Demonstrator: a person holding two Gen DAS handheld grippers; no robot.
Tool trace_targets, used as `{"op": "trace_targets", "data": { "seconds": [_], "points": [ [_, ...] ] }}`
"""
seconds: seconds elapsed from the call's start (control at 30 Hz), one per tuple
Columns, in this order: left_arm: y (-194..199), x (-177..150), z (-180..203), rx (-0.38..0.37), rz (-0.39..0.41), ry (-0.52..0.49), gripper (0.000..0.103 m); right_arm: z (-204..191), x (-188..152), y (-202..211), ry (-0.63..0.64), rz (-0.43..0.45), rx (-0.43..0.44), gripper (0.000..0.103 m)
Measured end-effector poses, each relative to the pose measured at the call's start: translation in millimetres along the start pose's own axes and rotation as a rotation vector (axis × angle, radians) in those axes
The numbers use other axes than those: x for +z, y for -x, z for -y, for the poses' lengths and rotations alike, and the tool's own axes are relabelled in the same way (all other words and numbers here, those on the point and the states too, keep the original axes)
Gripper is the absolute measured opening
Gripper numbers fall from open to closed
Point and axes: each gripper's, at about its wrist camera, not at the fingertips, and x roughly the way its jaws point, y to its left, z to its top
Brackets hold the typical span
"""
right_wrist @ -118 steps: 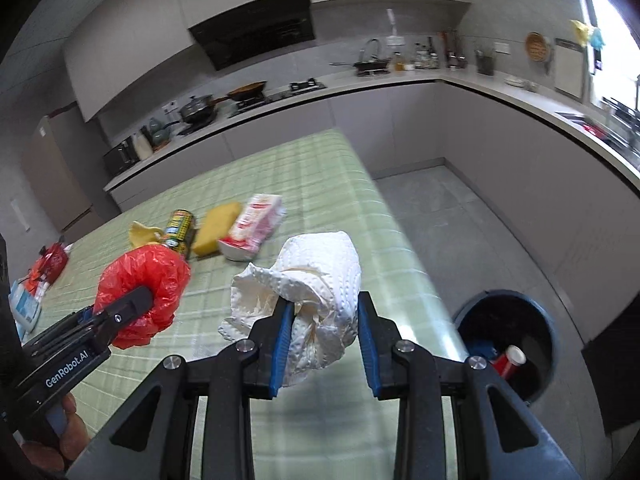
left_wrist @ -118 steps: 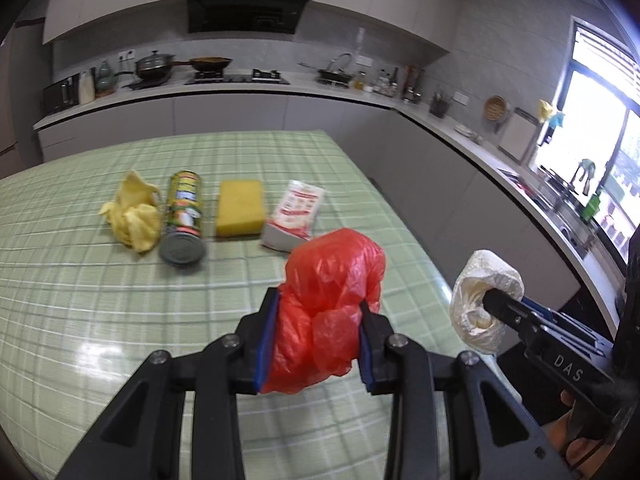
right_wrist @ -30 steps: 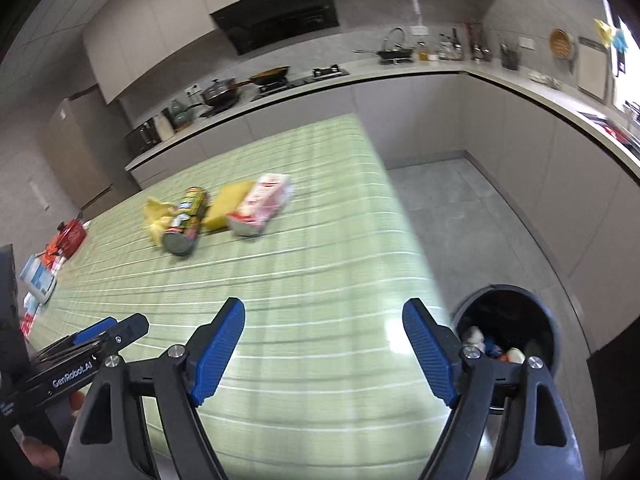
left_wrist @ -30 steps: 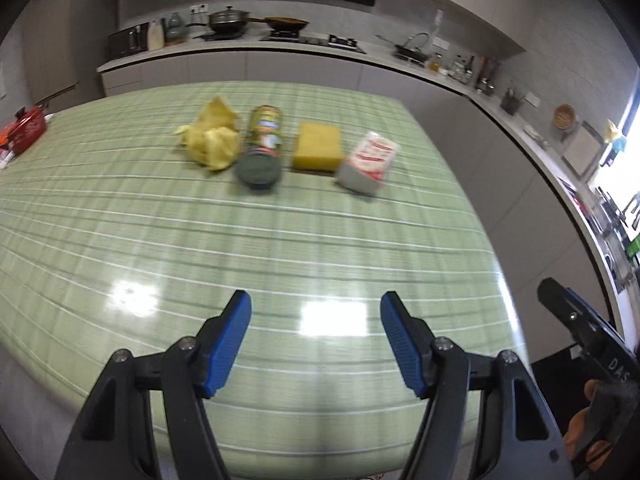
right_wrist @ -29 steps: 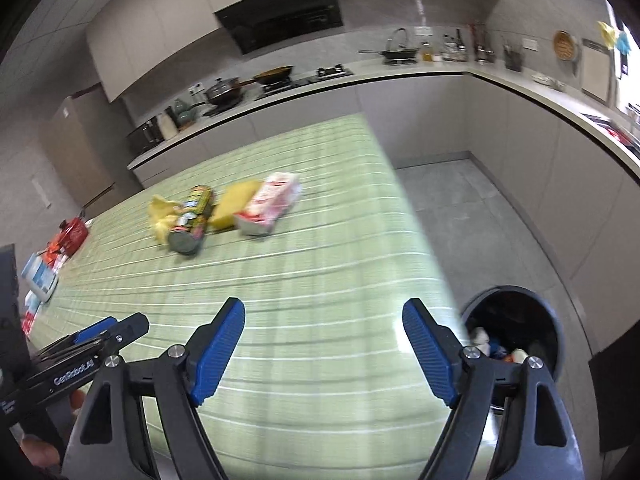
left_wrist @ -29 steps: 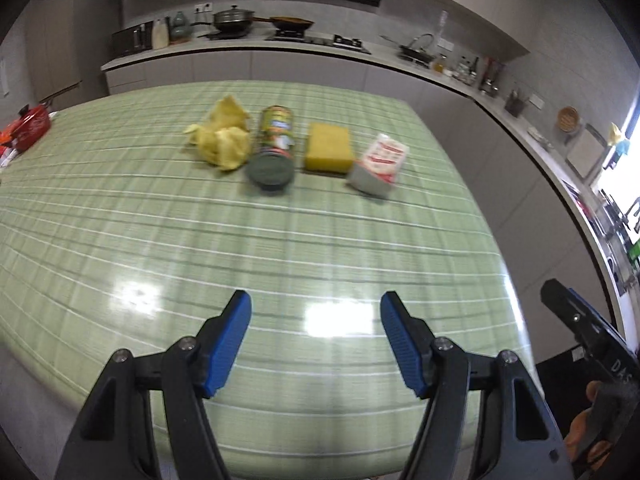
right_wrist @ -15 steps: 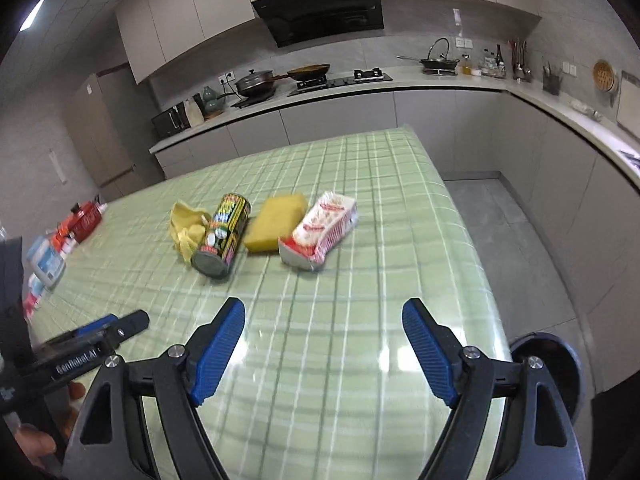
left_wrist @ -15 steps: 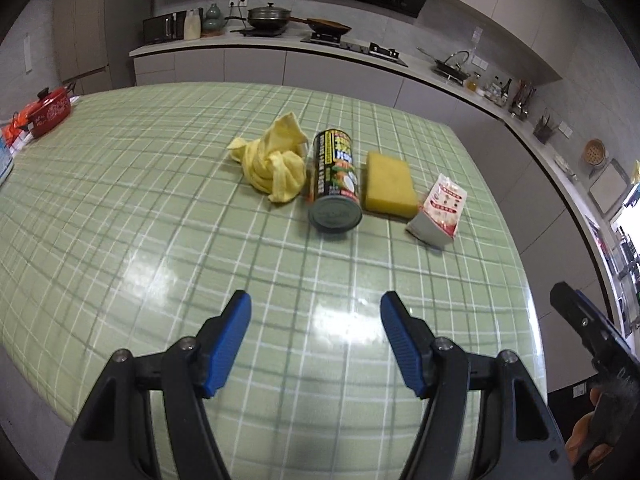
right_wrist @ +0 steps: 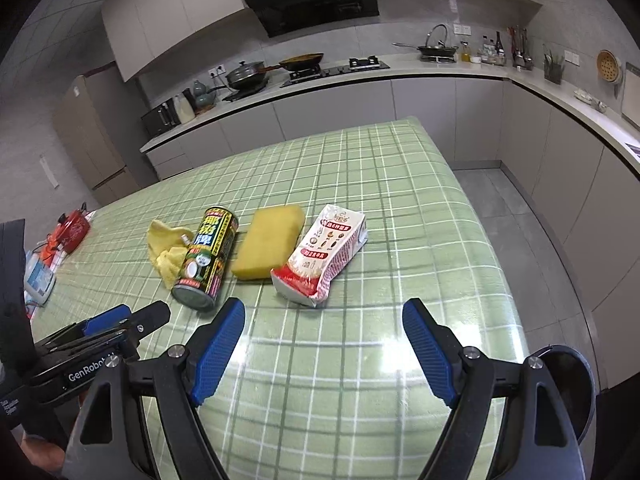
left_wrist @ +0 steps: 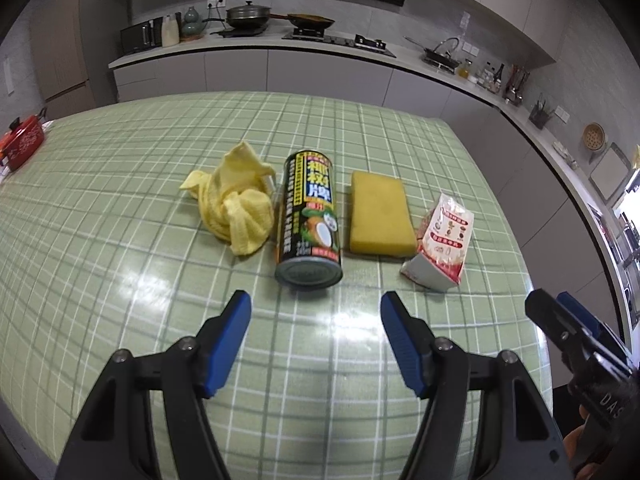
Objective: Collect trash
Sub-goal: 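Grasp the coconut drink can with the left tool while the right tool grasps the milk carton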
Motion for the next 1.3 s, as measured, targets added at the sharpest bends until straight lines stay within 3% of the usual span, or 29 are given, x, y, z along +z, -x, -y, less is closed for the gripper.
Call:
{"op": "trace_targets", "data": {
  "seconds": [0.43,0.97,1.3],
  "points": [
    [-53,43,-5,-0.066,-0.064,-0.085,0.068,-16,25,-48,-0.091,-0.006,-0.099,0.083],
    [-92,57,-10,-0.085,-0.111,-0.082,0.068,-7,41,-104,-0.145,-0.071,-0.147,0.083],
    [-102,51,-18,-0.117,-0.156,-0.085,0.056,-7,45,-141,-0.151,-0.136,-0.18,0.083]
  ]
}}
